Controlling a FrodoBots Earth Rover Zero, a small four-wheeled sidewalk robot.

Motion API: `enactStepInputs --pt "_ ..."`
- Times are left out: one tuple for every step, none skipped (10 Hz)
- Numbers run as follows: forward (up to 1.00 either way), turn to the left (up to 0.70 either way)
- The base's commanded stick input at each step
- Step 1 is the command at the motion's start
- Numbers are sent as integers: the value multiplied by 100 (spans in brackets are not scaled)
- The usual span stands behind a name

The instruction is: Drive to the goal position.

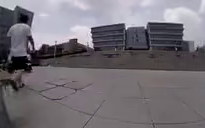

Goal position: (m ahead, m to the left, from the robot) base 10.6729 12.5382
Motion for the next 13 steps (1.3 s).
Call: enactStepInputs --pt "70 0" --pt "70 0" --pt "70 0" --pt "70 0" --pt "70 0" --pt "70 0" --pt "70 4" --pt "70 14" --pt "70 8" --pt "70 0" --pt "70 0" --pt "70 0" --pt "70 0"
